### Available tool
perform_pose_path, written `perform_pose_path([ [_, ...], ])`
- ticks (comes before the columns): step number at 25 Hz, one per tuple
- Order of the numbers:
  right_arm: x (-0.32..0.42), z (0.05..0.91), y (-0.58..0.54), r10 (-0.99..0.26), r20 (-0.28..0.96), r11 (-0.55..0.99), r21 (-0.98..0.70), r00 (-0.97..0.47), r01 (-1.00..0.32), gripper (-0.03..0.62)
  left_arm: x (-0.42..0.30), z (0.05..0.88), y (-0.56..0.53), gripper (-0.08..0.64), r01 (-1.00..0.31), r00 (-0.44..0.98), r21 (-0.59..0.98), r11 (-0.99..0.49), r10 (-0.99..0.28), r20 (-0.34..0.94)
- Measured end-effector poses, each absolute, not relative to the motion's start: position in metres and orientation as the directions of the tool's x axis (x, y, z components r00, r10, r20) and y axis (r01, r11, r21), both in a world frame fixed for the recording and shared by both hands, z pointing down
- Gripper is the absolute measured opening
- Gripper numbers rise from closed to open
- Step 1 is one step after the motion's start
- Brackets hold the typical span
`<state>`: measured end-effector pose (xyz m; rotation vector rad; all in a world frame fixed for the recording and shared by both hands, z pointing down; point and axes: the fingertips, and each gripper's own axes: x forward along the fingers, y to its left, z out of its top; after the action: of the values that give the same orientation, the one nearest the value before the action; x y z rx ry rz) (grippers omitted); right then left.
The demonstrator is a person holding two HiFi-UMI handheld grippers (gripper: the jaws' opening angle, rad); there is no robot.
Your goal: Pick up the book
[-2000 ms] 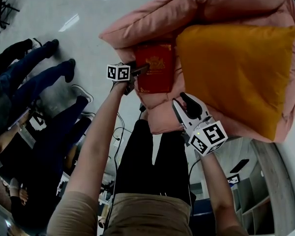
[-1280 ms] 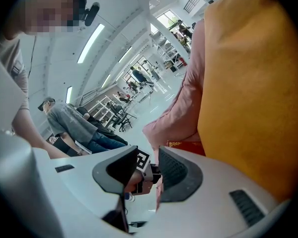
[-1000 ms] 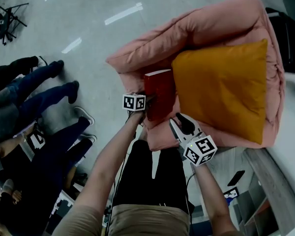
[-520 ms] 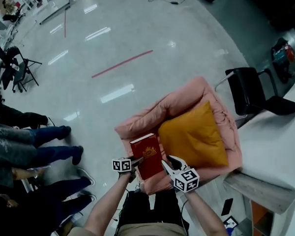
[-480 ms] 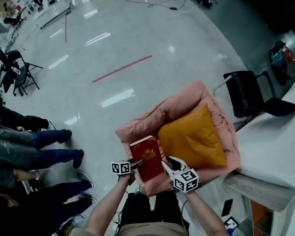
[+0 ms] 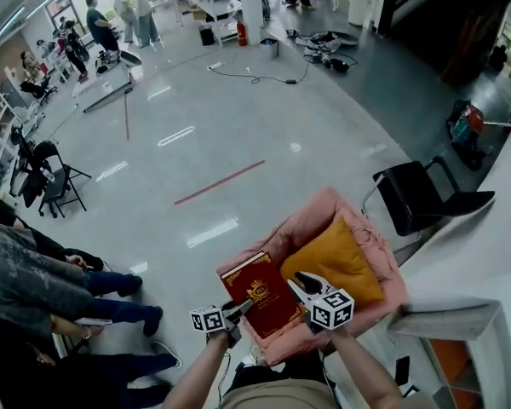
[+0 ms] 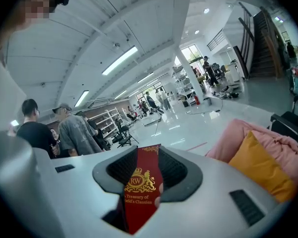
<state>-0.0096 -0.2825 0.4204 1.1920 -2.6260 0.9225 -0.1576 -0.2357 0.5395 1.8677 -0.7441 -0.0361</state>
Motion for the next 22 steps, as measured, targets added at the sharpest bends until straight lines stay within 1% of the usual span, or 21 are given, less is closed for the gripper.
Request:
perform_pose_path([
  [6, -0.007, 0.358, -0.275, -0.670, 0.281, 0.520, -0.483, -0.687, -0.704, 0.129, -0.175, 0.469, -0.240, 0.250, -0.434, 0.791, 0.847, -0.306, -0.579, 0.196],
  [10, -0.007, 0.325, -0.264, -0.690, 0.263, 0.517, -0.472, -0.674, -0.714, 0.129, -0.188, 0.423, -0.240, 0.250, -0.383, 0.798, 0.858, -0.343, -0.591, 0.120],
  [15, -0.008, 0.302, -0.242, -0.719, 0.259, 0.496, -0.458, -0.645, -0.737, 0.129, -0.212, 0.401, -0.236, 0.250, -0.374, 0.791, 0.841, -0.391, -0.608, 0.070],
  [19, -0.019, 0.290, -0.215, -0.734, 0.248, 0.488, -0.455, -0.632, -0.745, 0.129, -0.224, 0.388, -0.215, 0.250, -0.325, 0.798, 0.855, -0.404, -0.602, 0.019],
  [22, -0.024, 0.280, -0.198, -0.744, 0.237, 0.484, -0.454, -0.625, -0.748, 0.129, -0.229, 0.389, -0.201, 0.250, -0.306, 0.800, 0.863, -0.402, -0.600, 0.004],
])
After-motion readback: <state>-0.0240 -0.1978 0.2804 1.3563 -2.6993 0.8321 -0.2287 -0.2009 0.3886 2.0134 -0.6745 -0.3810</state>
